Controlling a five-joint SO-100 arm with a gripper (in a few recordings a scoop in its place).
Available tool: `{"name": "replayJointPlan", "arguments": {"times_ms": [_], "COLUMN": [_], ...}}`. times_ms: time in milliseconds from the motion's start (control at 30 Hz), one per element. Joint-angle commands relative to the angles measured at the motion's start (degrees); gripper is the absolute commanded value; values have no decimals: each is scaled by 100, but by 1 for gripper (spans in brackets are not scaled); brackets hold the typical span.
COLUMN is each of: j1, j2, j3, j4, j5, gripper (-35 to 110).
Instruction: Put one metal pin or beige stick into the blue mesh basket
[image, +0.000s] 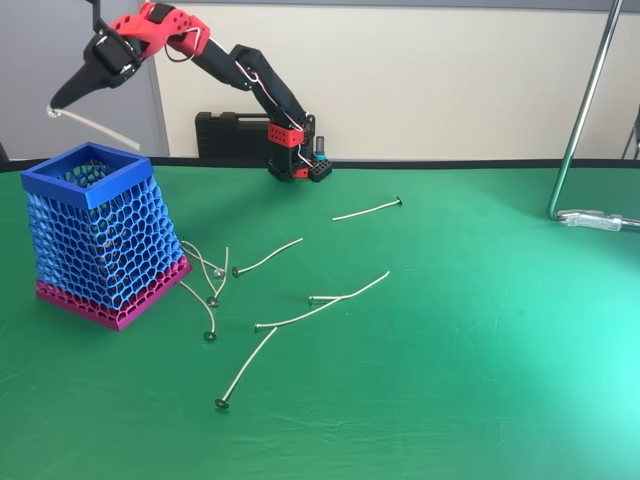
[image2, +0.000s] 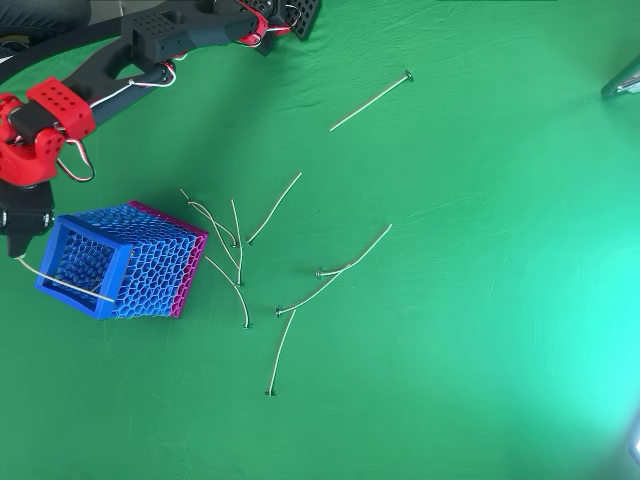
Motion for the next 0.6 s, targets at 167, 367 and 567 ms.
{"name": "replayJointPlan", "arguments": {"times_ms": [167, 367, 567], "j1": [-79, -193, -343], "j2": [97, 343, 1230], "j3": [-299, -123, 958], "j4": [-149, -149, -132], "j5": [114, 167, 264], "gripper": [18, 18, 11]}}
